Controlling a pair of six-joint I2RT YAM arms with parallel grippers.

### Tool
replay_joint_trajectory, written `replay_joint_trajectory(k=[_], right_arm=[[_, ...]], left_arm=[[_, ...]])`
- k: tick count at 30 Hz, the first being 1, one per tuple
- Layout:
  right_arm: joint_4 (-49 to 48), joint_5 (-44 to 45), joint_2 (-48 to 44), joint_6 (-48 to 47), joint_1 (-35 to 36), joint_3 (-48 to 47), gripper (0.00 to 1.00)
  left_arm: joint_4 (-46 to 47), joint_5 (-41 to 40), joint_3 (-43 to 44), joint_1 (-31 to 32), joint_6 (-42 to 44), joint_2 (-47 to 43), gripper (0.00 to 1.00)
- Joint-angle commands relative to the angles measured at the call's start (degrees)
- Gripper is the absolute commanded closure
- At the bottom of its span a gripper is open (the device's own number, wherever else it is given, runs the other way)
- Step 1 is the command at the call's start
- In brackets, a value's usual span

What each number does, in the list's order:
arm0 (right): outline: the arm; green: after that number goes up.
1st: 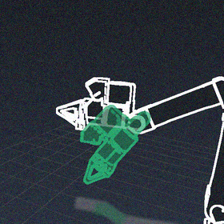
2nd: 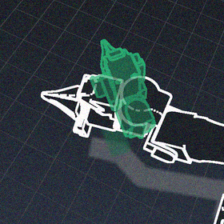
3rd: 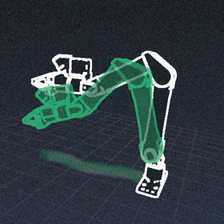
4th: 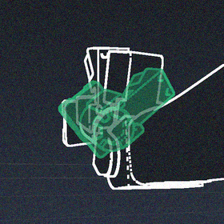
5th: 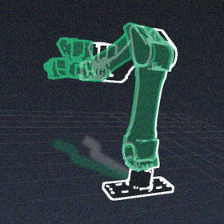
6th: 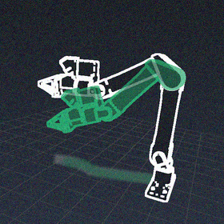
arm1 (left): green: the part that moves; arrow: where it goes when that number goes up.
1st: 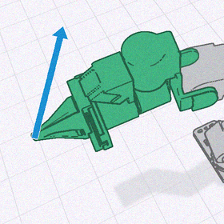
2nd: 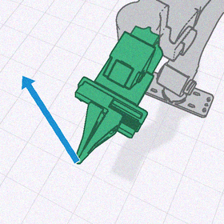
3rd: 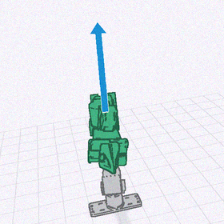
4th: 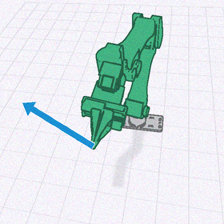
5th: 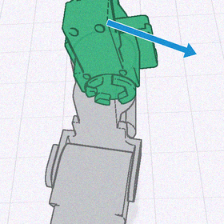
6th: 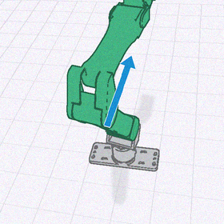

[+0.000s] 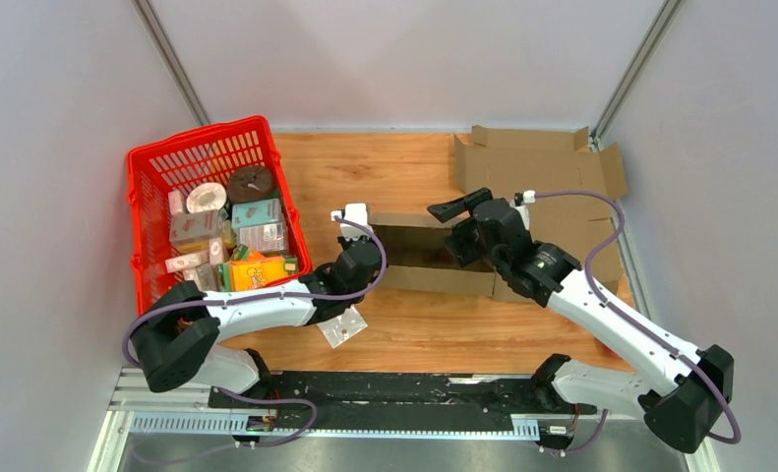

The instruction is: Fold the paper box

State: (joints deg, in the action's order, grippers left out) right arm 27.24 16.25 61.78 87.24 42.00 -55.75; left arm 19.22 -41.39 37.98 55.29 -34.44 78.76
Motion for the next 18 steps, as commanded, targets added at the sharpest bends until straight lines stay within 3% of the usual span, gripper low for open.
replay_joint_trajectory(k=[1, 2, 3, 5, 6, 7, 10, 13, 18], right_arm=[[-3.95, 4.75, 0.62, 4.78, 0.54, 0.81, 0.32], [-4.13, 4.49, 0.80, 5.82, 0.63, 1.25, 0.45], [-4.74, 4.14, 0.63, 6.01, 0.54, 1.95, 0.49], [-5.97, 3.96, -0.16, 5.92, 0.80, 4.50, 0.56], [-6.41, 3.96, -0.52, 6.01, 0.80, 5.20, 0.57], [-6.50, 3.79, -1.39, 6.01, 0.80, 6.17, 0.58], [-8.34, 3.09, -3.67, 4.79, 0.80, 9.86, 0.60], [-8.44, 2.03, -7.00, 2.68, 0.89, 13.55, 0.58], [-8.34, -0.95, -15.71, -2.41, 0.98, 24.33, 0.46]], left_arm=[[-4.81, -1.06, -1.59, 0.61, -0.46, -0.01, 1.00], [-4.29, -0.89, -2.02, 0.96, -0.11, -0.19, 1.00], [-3.93, -0.89, -2.29, 1.14, -0.11, -0.54, 0.94], [-1.06, -1.85, -5.08, 1.93, 0.59, -3.42, 0.72], [0.45, -1.86, -6.32, 2.71, 1.47, -4.83, 0.56], [0.81, -1.94, -7.21, 3.16, 1.82, -6.50, 0.52], [-3.04, 0.42, -10.28, 5.26, 1.39, -14.49, 0.49], [-11.71, 4.55, -13.71, 10.00, 1.74, -28.43, 0.48], [-27.46, 18.08, -13.46, 12.13, 1.74, -44.90, 0.47]])
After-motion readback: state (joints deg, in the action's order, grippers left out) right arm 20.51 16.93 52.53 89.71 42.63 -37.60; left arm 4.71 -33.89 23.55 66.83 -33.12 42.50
